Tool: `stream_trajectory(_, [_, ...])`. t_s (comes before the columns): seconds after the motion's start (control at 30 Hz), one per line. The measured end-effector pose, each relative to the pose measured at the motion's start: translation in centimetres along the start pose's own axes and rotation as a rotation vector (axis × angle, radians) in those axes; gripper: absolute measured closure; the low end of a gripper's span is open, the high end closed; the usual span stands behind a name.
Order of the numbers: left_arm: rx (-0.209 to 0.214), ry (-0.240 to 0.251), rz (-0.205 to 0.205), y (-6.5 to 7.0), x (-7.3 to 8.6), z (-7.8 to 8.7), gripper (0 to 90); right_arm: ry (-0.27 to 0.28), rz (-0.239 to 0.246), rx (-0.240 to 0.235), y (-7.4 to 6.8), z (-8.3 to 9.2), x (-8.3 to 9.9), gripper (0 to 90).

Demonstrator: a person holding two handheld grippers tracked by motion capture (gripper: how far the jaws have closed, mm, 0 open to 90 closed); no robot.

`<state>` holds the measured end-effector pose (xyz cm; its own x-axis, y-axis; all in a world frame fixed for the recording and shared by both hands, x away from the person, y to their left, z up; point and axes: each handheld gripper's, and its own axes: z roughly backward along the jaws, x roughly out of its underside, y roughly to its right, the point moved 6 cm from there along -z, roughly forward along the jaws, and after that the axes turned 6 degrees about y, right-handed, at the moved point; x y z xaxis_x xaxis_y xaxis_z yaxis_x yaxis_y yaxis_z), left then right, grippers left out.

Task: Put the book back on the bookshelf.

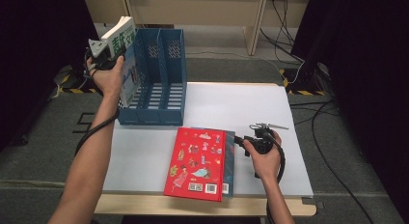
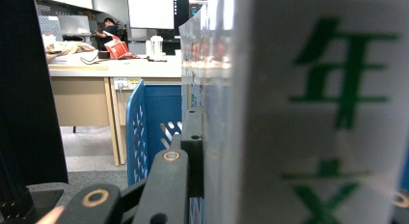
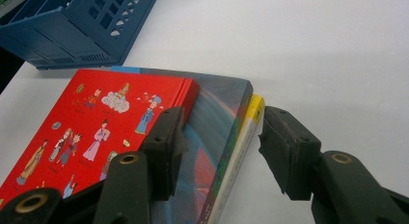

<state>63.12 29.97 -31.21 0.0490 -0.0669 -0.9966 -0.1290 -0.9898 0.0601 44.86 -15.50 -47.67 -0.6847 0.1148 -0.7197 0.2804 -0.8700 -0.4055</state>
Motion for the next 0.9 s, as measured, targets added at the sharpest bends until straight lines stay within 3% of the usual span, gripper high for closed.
stream_trajectory(0.9, [-0.002, 0.012, 0.011, 0.24, 0.73, -0.87, 73.4, 0.0, 0.009, 0.001, 0.09, -0.13, 0.08, 50.6])
